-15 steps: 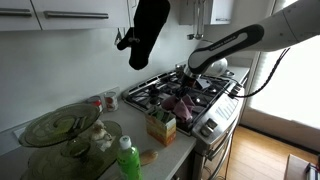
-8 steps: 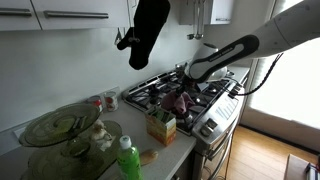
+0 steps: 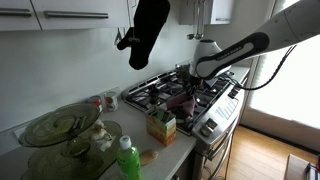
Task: Pick up the pink cloth and wipe the bottom left cooker on the stove, put the pick cloth black onto the borehole
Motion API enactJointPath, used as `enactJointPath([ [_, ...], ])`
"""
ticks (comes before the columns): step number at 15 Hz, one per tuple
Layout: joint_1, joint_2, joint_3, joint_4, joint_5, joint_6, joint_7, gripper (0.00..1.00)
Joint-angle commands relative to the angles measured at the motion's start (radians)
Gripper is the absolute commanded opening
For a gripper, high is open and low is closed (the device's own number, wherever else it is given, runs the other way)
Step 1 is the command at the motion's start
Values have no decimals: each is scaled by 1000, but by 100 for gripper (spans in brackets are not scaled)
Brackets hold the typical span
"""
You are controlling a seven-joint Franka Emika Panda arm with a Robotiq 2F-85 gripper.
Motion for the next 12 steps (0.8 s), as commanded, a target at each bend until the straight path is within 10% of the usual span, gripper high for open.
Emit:
enactJointPath([
  [1,-24,-47,51,-11,120,-189,-120,4],
  [5,-16,-46,72,-6,253,-271,-177,4],
  [12,-9,8,98,-18,425,31,-158,4],
])
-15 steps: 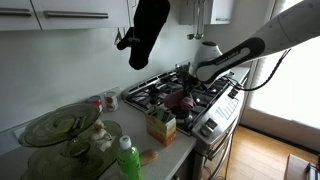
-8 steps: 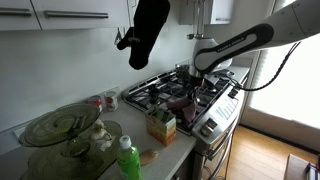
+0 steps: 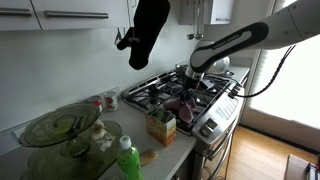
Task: Pick up the pink cloth and wipe the bottom left cooker on the stove, put the pick cloth black onto the borehole
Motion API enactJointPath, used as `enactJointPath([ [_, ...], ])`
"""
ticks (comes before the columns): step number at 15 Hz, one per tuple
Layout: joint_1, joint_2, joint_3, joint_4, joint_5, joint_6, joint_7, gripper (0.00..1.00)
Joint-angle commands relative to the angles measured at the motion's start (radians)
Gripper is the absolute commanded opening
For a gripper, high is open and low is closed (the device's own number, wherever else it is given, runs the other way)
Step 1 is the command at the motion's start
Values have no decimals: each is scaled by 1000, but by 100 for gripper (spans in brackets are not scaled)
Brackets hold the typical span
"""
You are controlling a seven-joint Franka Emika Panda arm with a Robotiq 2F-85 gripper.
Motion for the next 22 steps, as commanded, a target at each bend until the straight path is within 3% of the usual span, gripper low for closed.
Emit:
enactJointPath([
  [1,-5,33,22,-17,72,205,-8,4],
  [5,-4,67,12,-25,-8,443,19,4],
  [9,18,58,-63,-51,-217,506,133,4],
  [13,23,17,-113,-49,-394,353,212,4],
  [15,13,-7,-101,-43,-415,243,198,4],
  [19,-10,-54,-39,-27,-293,-16,63,4],
  [22,-6,-64,-21,-11,-213,-149,-5,4],
])
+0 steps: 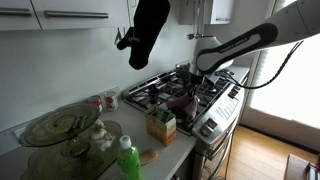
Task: Pick up the pink cloth and wipe the bottom left cooker on the stove, put the pick cloth black onto the borehole
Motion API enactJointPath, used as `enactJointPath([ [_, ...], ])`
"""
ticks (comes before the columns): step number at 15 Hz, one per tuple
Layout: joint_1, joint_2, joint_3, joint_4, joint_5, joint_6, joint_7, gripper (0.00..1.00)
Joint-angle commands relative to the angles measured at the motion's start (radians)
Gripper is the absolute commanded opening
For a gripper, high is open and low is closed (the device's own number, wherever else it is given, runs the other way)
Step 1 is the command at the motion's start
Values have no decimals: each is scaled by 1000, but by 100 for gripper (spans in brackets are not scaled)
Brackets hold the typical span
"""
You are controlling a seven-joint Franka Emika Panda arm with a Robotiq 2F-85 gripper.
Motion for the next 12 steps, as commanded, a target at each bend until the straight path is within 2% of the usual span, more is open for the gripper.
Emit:
enactJointPath([
  [1,-8,-15,26,4,97,-126,-82,4],
  [7,-10,27,58,8,312,-25,-129,4],
  [9,-12,46,66,4,375,70,-152,4],
  [12,-17,80,81,2,432,281,-191,4],
])
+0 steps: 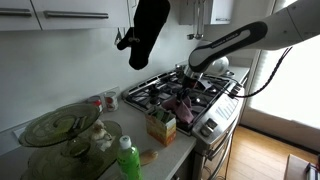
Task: Pick up the pink cloth and wipe the bottom left cooker on the stove, put the pick cloth black onto the borehole
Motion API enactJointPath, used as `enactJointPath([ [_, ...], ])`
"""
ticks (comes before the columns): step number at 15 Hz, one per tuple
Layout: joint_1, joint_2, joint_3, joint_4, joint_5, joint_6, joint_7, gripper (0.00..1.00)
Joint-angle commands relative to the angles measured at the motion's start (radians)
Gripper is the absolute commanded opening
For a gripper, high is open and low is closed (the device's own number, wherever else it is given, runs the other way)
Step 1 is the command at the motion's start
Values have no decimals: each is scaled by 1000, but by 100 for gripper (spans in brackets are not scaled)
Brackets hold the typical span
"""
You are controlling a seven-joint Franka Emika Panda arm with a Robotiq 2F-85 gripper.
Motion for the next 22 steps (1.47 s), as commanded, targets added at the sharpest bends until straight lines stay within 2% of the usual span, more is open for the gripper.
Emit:
enactJointPath([
  [1,-18,43,30,-7,67,228,-61,4],
  [4,-19,64,16,-18,-33,356,-20,4],
  [6,-10,60,-19,-30,-148,346,39,4],
  [10,20,37,-115,-39,-438,241,194,4],
  [12,21,26,-131,-31,-526,152,234,4],
  [14,4,9,-104,-23,-515,39,207,4],
  [19,-23,-26,-39,15,-345,-230,43,4],
  [21,-25,-28,-28,29,-267,-302,-8,4],
  [22,-26,-25,-23,32,-224,-303,-24,4],
])
